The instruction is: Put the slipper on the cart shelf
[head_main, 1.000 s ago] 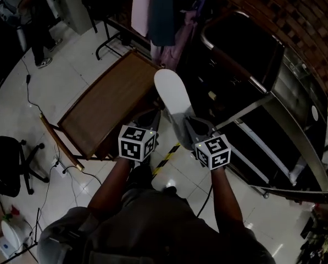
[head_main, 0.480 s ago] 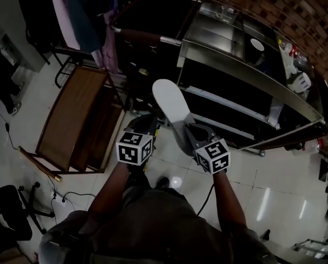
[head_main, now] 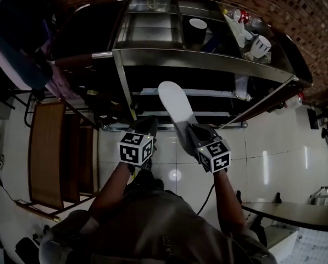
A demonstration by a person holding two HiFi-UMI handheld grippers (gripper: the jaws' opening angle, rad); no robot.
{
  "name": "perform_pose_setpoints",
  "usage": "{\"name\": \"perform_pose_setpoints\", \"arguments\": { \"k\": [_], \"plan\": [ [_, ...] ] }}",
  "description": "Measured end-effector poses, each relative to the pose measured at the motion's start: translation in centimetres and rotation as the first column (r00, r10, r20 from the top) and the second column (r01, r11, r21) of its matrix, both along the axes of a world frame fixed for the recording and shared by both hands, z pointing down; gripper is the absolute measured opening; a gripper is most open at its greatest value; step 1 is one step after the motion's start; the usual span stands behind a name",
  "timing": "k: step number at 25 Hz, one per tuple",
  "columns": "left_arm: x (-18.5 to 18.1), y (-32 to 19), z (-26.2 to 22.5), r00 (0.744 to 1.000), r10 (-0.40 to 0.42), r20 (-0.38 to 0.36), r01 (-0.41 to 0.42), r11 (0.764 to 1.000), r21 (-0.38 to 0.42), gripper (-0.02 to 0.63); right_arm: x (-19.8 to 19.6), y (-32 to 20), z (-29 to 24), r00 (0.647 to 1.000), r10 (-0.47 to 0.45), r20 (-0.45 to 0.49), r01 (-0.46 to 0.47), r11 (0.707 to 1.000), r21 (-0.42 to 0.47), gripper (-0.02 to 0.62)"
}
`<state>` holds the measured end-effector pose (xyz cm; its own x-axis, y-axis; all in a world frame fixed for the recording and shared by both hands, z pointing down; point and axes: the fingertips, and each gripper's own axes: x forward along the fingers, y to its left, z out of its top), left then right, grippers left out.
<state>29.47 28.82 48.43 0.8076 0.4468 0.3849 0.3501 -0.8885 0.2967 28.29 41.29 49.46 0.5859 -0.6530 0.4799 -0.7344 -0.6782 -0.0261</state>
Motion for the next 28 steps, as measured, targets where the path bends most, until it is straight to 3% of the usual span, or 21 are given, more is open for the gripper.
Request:
{"name": "perform_pose_setpoints", "arguments": {
  "k": [5,11,18,28],
  "plan": [
    [4.4,2.8,0.2,0.993,0.115,-0.009,-0.115,0.993,-0.012,0.008,4.8,2.7,0.4,0.991,0.134,0.031,-0.134,0.991,0.007,0.009],
    [8.5,1.7,0.4,0.99,0.143,0.008,-0.143,0.99,-0.013,0.008,10.7,1.4,0.4,0.979,0.198,0.05,-0.2,0.979,0.032,0.009],
    [10.9,-0.6,1.4,0.995,0.092,0.045,-0.092,0.996,0.016,0.008,16.9,-2.8,1.5,0.978,0.193,0.081,-0.2,0.975,0.097,0.011],
    [12.7,-2.0,1.2,0.996,-0.066,0.063,0.063,0.997,0.039,0.008,23.4,-6.6,3.3,0.991,0.107,0.085,-0.117,0.985,0.124,0.012]
  ]
}}
